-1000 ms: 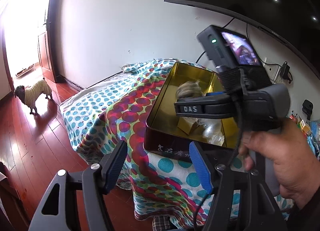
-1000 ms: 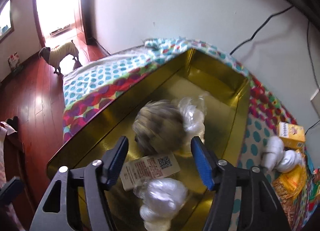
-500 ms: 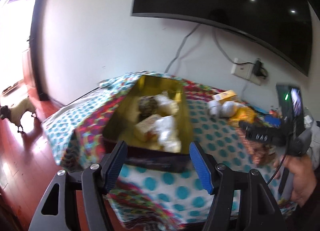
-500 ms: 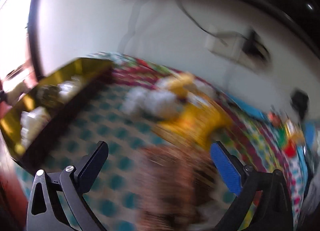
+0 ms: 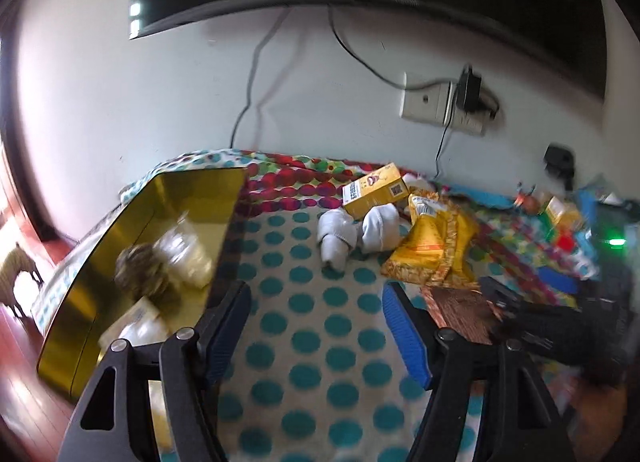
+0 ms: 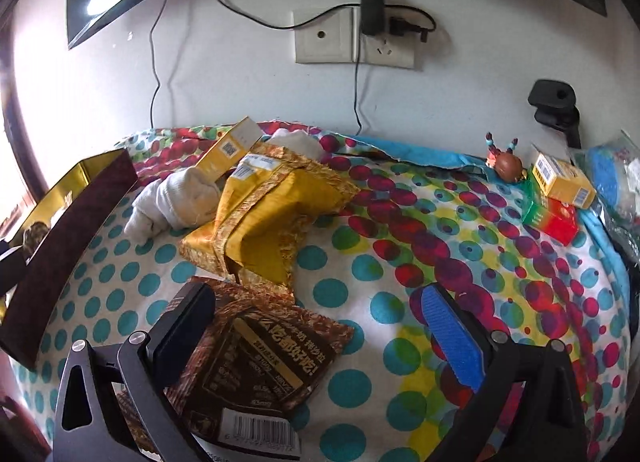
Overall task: Organize objects
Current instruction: 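Grasp a white sock with the left tool while right tool grasps brown snack bag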
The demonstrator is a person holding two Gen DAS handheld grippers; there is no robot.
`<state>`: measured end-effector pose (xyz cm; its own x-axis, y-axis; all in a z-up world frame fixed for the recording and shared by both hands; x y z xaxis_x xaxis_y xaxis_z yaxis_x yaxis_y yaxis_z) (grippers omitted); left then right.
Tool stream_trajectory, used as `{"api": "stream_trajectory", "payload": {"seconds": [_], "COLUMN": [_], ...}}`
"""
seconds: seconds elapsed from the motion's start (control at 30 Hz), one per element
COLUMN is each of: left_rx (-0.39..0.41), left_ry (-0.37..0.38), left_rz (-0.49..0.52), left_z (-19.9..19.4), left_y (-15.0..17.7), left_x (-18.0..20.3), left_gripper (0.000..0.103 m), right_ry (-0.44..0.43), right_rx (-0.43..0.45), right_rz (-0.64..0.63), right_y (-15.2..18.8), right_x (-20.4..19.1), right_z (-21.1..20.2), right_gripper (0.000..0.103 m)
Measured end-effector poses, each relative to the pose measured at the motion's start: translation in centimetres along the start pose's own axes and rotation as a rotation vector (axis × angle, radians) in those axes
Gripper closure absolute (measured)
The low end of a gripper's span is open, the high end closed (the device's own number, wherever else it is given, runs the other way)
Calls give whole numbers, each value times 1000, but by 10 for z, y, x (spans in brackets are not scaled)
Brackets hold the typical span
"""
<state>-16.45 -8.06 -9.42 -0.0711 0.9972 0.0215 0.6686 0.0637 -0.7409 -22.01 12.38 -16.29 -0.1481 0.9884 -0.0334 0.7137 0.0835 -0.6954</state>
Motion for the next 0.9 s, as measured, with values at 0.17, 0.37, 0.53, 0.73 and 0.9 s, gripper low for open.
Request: {"api": "stream_trajectory", "payload": {"seconds": [0.17, 0.37, 0.53, 0.73, 0.9], "left_rx": [-59, -165, -200, -236, -231], "left_ry": [-48, -88, -171, -166, -153], "left_rz": [43, -9, 53, 55, 101], "left_z": [52, 109, 142, 164, 168], "left_y": [-13, -20, -26, -28, -29], "left_x": [17, 21, 22, 21, 34], "left_gripper": [33, 33, 33, 34, 73], "right_ry": [-19, -92, -110, -126, -126], "right_rx": [-35, -119, -111, -116, -116], "right_rz": [130, 275, 281, 284, 282], "right_y": [3, 14, 14, 14, 14], "right_x": [24, 45, 43, 43, 42], "right_z": [5, 21, 19, 21, 21], "right_gripper": [0, 0, 0, 0, 0]}}
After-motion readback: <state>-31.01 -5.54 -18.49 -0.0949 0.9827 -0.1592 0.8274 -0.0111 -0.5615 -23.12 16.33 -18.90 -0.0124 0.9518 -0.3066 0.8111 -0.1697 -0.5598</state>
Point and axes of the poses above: each gripper's, at about its wrist camera, not at the fingertips, and z roughly the way its jaws point, x to its right, y to its underside, the point moved 10 cm from there along z, roughly the way its jaws point, and after that the axes turned 5 degrees about -x, right-handed, at the moved point
